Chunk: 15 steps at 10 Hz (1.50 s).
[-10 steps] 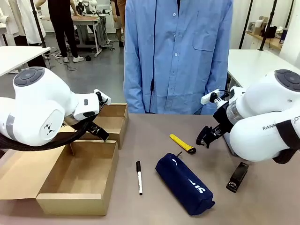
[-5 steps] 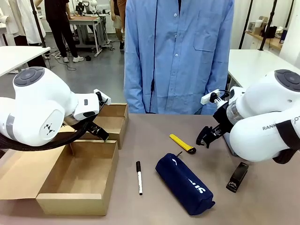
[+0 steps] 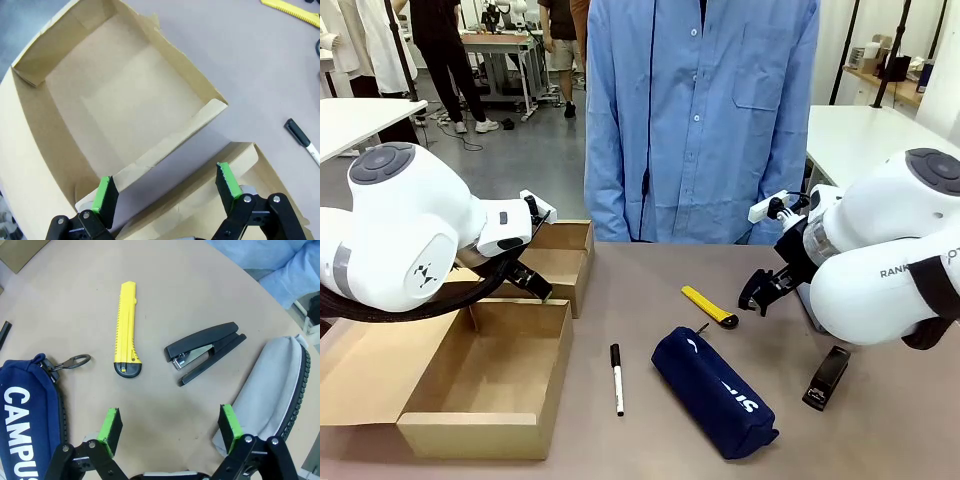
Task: Place items inside the box.
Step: Pick up a Pencil pouch or Stapler and place it inside the Mailer Box closest to the robot.
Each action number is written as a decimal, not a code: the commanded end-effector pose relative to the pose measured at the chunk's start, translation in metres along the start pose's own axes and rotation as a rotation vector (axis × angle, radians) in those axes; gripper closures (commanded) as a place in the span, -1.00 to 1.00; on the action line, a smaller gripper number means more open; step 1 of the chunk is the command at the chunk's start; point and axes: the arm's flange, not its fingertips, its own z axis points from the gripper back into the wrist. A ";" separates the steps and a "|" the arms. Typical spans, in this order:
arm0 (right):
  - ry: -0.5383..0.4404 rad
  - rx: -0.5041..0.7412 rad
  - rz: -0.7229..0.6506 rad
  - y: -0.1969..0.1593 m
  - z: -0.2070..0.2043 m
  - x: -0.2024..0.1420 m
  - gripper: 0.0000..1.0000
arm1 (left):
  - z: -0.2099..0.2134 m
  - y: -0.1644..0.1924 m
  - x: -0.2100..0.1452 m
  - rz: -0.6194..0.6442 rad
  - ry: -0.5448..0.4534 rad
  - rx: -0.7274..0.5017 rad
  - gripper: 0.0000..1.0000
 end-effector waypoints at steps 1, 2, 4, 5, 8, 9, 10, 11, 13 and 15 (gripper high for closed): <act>0.000 0.000 -0.001 0.000 0.000 0.000 -1.00 | 0.000 0.000 0.000 0.000 0.000 0.000 -1.00; 0.000 0.000 -0.001 0.000 0.000 0.000 -1.00 | 0.000 0.000 0.000 0.000 0.000 0.000 -1.00; 0.057 -0.022 -0.006 -0.001 0.013 0.007 -1.00 | 0.019 0.000 0.003 -0.008 -0.014 -0.039 -1.00; 0.104 -0.013 -0.088 -0.003 0.043 0.019 -1.00 | 0.053 0.001 0.011 0.043 -0.037 -0.068 -1.00; 0.041 0.083 -0.318 -0.016 0.187 0.004 -1.00 | 0.187 0.024 -0.005 0.225 -0.137 -0.285 -1.00; -0.041 0.217 -0.288 -0.036 0.228 -0.029 -1.00 | 0.210 0.042 -0.028 0.265 -0.164 -0.339 -1.00; -0.181 0.339 -0.381 -0.057 0.260 -0.070 -1.00 | 0.227 0.070 -0.057 0.283 -0.217 -0.440 -1.00; -0.332 0.429 -0.515 -0.087 0.282 -0.125 -1.00 | 0.239 0.108 -0.095 0.374 -0.301 -0.529 -1.00; -0.528 0.564 -0.784 -0.142 0.287 -0.225 -1.00 | 0.247 0.180 -0.176 0.598 -0.542 -0.684 -1.00; -0.608 0.643 -1.009 -0.174 0.259 -0.305 -1.00 | 0.225 0.225 -0.258 0.836 -0.822 -0.768 -1.00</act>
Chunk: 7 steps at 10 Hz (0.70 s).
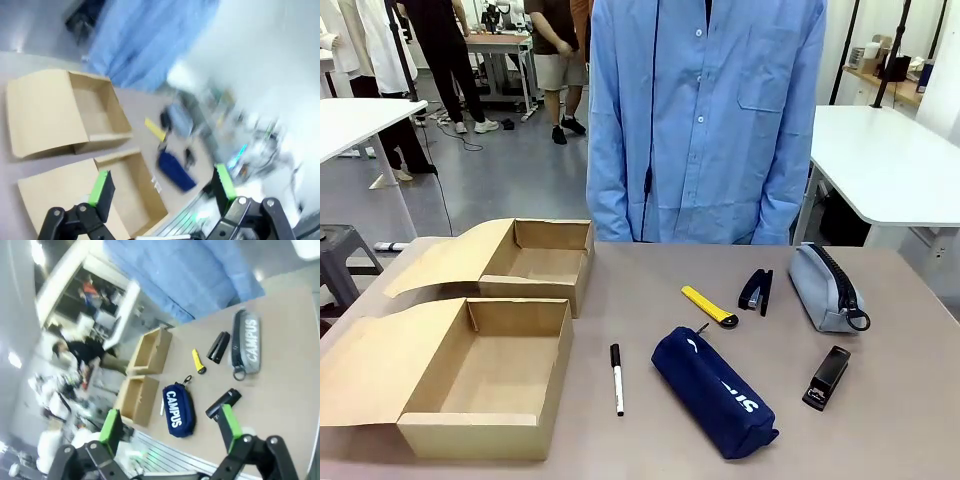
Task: Place items inside the box.
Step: Pick up a Pencil pouch or Stapler and place it inside the Mailer Box closest to the robot.
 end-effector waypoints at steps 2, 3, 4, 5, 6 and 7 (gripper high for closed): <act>-0.092 0.041 -0.199 -0.103 -0.037 -0.082 -1.00 | -0.004 0.075 -0.058 0.214 -0.242 -0.124 -1.00; -0.134 0.020 -0.242 -0.116 -0.039 -0.090 -1.00 | -0.012 0.089 -0.067 0.285 -0.252 -0.107 -1.00; -0.187 -0.105 -0.232 -0.115 -0.043 -0.091 -1.00 | -0.023 0.096 -0.070 0.280 -0.249 -0.040 -1.00; -0.112 0.021 -0.250 -0.129 0.039 -0.044 -1.00 | 0.042 0.096 -0.035 0.259 -0.245 -0.085 -1.00; -0.112 0.021 -0.250 -0.129 0.039 -0.044 -1.00 | 0.042 0.096 -0.035 0.259 -0.245 -0.085 -1.00; -0.112 0.021 -0.250 -0.129 0.039 -0.044 -1.00 | 0.042 0.096 -0.035 0.259 -0.245 -0.085 -1.00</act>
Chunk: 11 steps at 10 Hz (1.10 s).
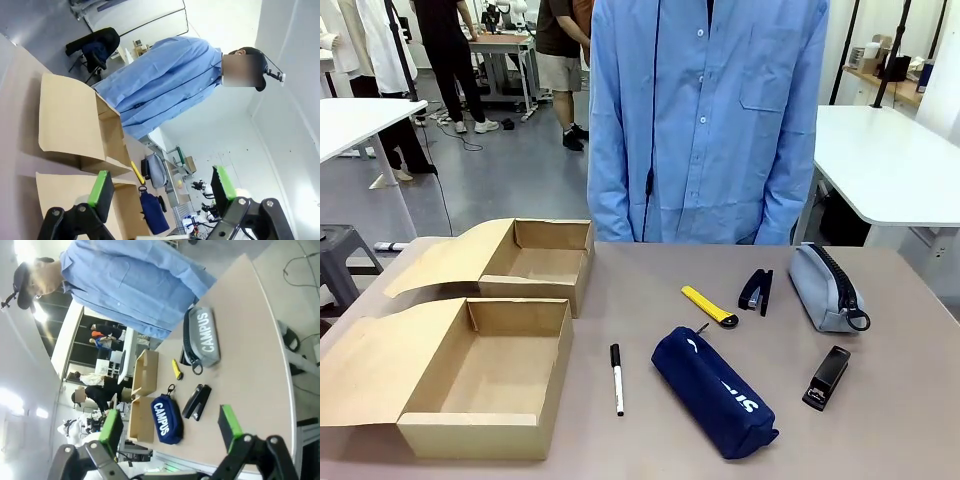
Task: Place items inside the box.
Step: Pick up a Pencil pouch or Stapler and place it inside the Mailer Box closest to the robot.
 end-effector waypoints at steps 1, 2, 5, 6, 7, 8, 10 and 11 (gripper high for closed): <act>0.001 0.016 0.027 0.009 0.004 -0.004 -1.00 | 0.005 -0.009 -0.002 -0.029 -0.002 -0.003 -1.00; 0.001 0.016 0.027 0.009 0.004 -0.004 -1.00 | 0.005 -0.009 -0.002 -0.029 -0.002 -0.003 -1.00; 0.074 -0.162 0.052 0.037 -0.047 0.003 -1.00 | 0.005 -0.009 -0.002 -0.029 -0.002 -0.003 -1.00; 0.192 -0.182 0.137 0.057 -0.094 0.008 -1.00 | 0.005 -0.009 -0.002 -0.029 -0.002 -0.003 -1.00; 0.274 -0.220 0.166 0.065 -0.138 0.014 -1.00 | 0.005 -0.009 -0.002 -0.029 -0.002 -0.003 -1.00; 0.350 -0.255 0.174 0.066 -0.170 0.017 -1.00 | 0.005 -0.009 -0.002 -0.029 -0.002 -0.003 -1.00; 0.295 -0.250 0.126 0.054 -0.145 0.025 -1.00 | 0.005 -0.009 -0.002 -0.029 -0.002 -0.003 -1.00; 0.213 -0.261 0.053 0.033 -0.097 0.023 -1.00 | 0.005 -0.009 -0.002 -0.029 -0.002 -0.003 -1.00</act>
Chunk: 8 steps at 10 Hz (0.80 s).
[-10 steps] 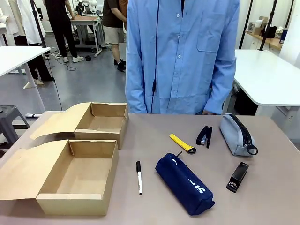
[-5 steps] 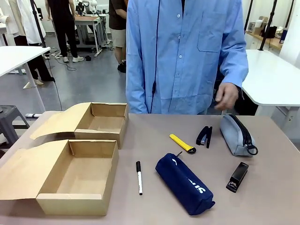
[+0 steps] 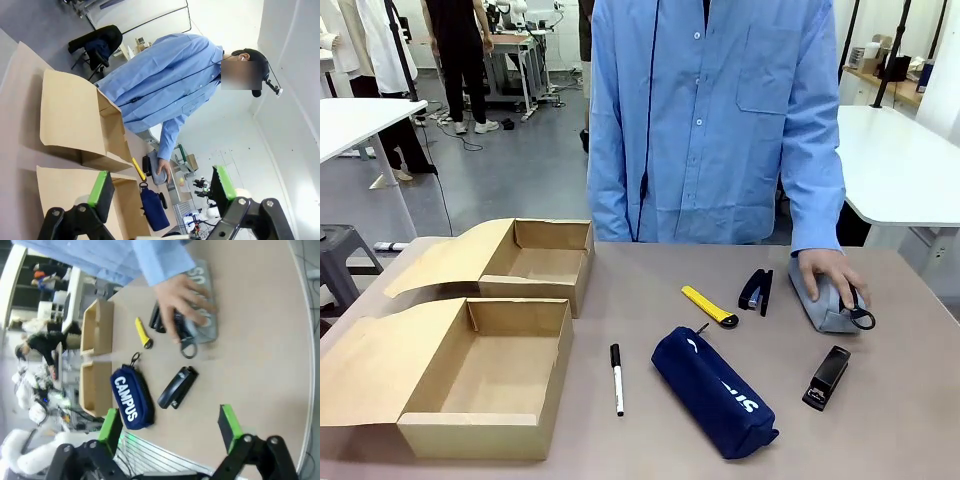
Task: Place items inside the box.
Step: Pick up a Pencil pouch or Stapler and place it inside the Mailer Box closest to the robot.
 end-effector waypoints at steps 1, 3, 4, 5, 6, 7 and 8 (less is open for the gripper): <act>-0.164 0.054 -0.125 -0.059 0.075 -0.041 -1.00 | 0.000 0.000 0.001 -0.026 -0.017 -0.023 -1.00; -0.277 0.104 -0.214 -0.086 0.100 -0.064 -1.00 | 0.000 0.000 0.001 -0.026 -0.017 -0.023 -1.00; -0.271 0.106 -0.214 -0.087 0.099 -0.064 -1.00 | 0.000 0.000 0.001 -0.026 -0.017 -0.023 -1.00; -0.254 0.095 -0.210 -0.086 0.094 -0.060 -1.00 | 0.000 0.000 0.001 -0.026 -0.017 -0.023 -1.00; -0.233 0.083 -0.205 -0.084 0.089 -0.055 -1.00 | 0.000 0.000 0.001 -0.026 -0.017 -0.023 -1.00; -0.224 0.078 -0.192 -0.082 0.087 -0.053 -1.00 | 0.000 0.000 0.001 -0.026 -0.017 -0.023 -1.00; -0.224 0.083 -0.185 -0.080 0.086 -0.053 -1.00 | 0.000 0.000 0.001 -0.026 -0.017 -0.023 -1.00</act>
